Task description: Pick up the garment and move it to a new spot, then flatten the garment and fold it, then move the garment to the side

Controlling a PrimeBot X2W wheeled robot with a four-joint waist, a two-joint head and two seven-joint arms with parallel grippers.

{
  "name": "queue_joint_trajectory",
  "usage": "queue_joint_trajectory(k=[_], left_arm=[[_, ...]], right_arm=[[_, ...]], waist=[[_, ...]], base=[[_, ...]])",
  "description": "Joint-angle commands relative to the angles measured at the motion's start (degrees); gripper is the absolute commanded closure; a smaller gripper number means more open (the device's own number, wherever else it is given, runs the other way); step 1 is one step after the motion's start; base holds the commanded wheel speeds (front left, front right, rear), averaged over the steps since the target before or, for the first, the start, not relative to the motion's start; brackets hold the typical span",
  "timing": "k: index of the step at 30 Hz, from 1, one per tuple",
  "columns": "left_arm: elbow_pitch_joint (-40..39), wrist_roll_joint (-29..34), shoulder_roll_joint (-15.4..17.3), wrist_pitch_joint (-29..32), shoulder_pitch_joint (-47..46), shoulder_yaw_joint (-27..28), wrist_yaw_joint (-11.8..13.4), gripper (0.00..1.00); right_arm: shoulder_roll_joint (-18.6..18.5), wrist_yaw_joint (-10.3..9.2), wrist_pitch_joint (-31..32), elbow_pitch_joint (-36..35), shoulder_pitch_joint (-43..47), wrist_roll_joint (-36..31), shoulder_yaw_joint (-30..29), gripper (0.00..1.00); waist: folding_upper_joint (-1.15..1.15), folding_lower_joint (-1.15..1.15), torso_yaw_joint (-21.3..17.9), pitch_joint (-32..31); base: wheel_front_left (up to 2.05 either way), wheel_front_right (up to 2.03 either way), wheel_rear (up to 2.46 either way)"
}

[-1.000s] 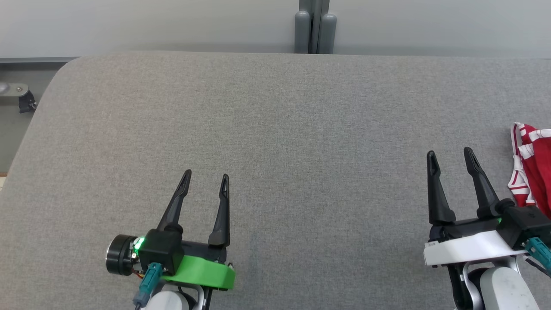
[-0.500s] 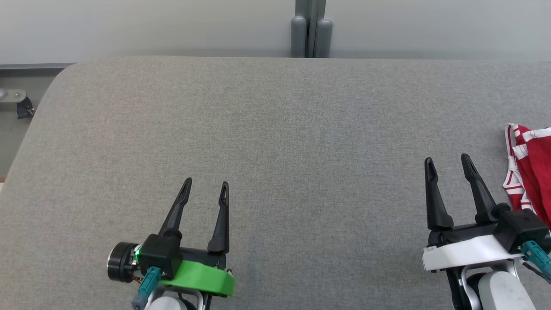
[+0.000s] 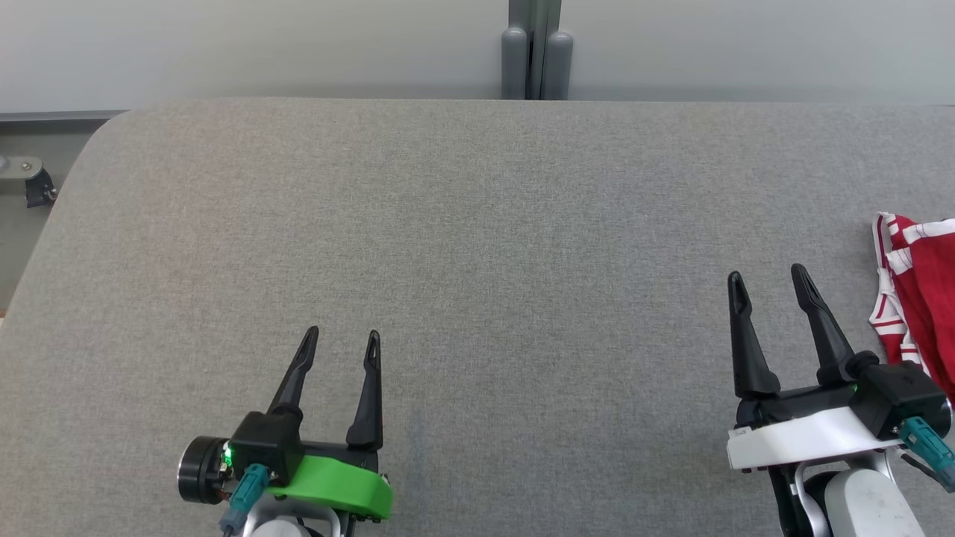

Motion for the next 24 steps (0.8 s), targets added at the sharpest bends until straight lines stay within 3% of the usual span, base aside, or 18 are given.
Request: queue_joint_trajectory(k=[1, 11, 12, 15, 24], left_arm=[[0.05, -0.61, 0.10, -0.15, 0.10, 0.31, -0.36, 0.00], [-2.36, -2.83, 0.10, -0.14, 0.45, 1.76, -1.22, 0.00], [-2.22, -2.77, 0.00, -0.01, 0.05, 1.51, -1.27, 1.00], [-0.72, -2.88, 0.00, 0.32, 0.46, 1.23, -1.27, 1.00], [-0.48, -13.01, 0.71, 2.09, 0.41, 2.80, -1.94, 1.00]], right_arm=[[-0.09, -0.11, -0.12, -0.29, 0.18, 0.39, -0.07, 0.00], [-0.09, -0.11, -0.12, -0.38, 0.01, 0.08, -0.03, 0.00], [0.01, 0.01, 0.00, -0.05, 0.03, 0.06, 0.02, 1.00], [0.21, 0.01, 0.07, 1.47, 0.46, 0.22, 0.17, 1.00], [-0.46, 0.00, 1.94, 2.89, 0.06, 11.01, 0.22, 1.00]], waist=[[0.00, 0.00, 0.05, 0.06], [0.00, 0.00, 0.17, 0.26], [0.00, 0.00, 0.17, 0.27], [0.00, 0.00, 0.17, 0.27], [0.00, 0.00, -0.22, -0.16]], base=[[0.00, 0.00, 0.00], [0.00, 0.00, 0.00], [0.00, 0.00, 0.00], [0.00, 0.00, 0.00], [0.00, 0.00, 0.00]])
